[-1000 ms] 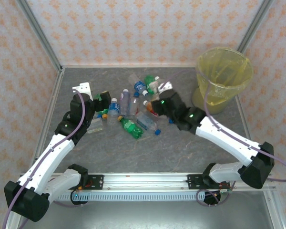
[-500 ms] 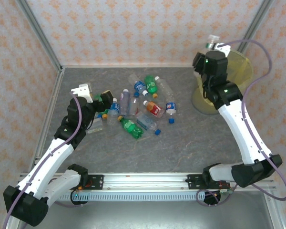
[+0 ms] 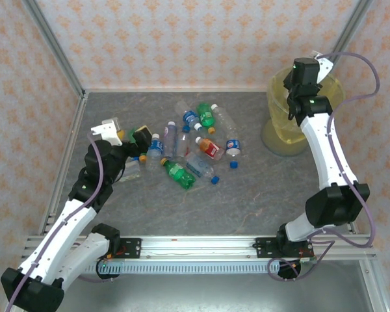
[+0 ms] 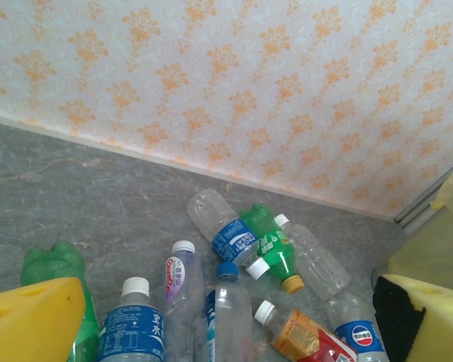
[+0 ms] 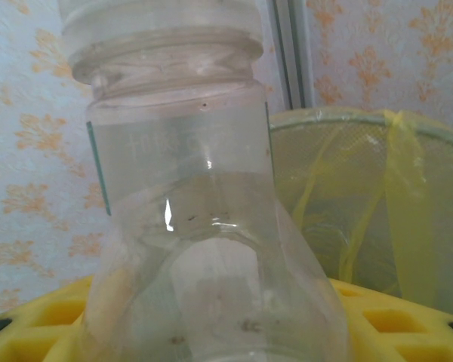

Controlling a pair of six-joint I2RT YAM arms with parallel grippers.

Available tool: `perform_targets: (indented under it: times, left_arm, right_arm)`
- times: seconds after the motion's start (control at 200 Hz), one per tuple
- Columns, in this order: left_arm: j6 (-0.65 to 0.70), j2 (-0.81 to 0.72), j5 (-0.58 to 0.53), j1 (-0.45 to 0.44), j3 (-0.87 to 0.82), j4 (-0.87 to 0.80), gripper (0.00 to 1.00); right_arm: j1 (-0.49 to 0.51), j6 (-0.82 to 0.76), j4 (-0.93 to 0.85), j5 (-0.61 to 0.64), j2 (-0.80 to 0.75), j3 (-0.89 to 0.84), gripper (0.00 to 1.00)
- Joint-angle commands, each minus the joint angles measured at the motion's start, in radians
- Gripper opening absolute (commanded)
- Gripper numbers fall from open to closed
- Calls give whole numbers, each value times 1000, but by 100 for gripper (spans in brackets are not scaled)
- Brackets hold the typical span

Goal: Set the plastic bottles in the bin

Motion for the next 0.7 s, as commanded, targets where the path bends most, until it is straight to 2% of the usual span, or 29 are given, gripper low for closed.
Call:
perform_targets:
  times: [0.0,0.06,0.165,0.28,0.415,0.571,0.691]
  left_arm:
    - [37,-22,-54,-1,3,-39,99]
    - [58,-25,-82,-1,8,-48,99]
    - [80,-19,-98,-1,21,-59,99]
    - [80,-9,-110,-1,36,-71,99]
    - [74,8,-170,-1,46,-80,99]
    - [62,58,-221,-1,88,-117,99]
    - [41,99,-296,2,118,-165,99]
  right_arm:
    - [-9,24,-25,-1,18,23,55]
    - [-9,22,-28,-3,29,23,58]
    - [-10,21,-51,-4,50,36,71]
    - [-9,2,-62,-4,48,51,79]
    - [-9,-16,-64,-17,28,55,84]
    - [-10,-35,-76,-66,-5,51,85]
    - [-10,-56,-76,-134,-42,42,96]
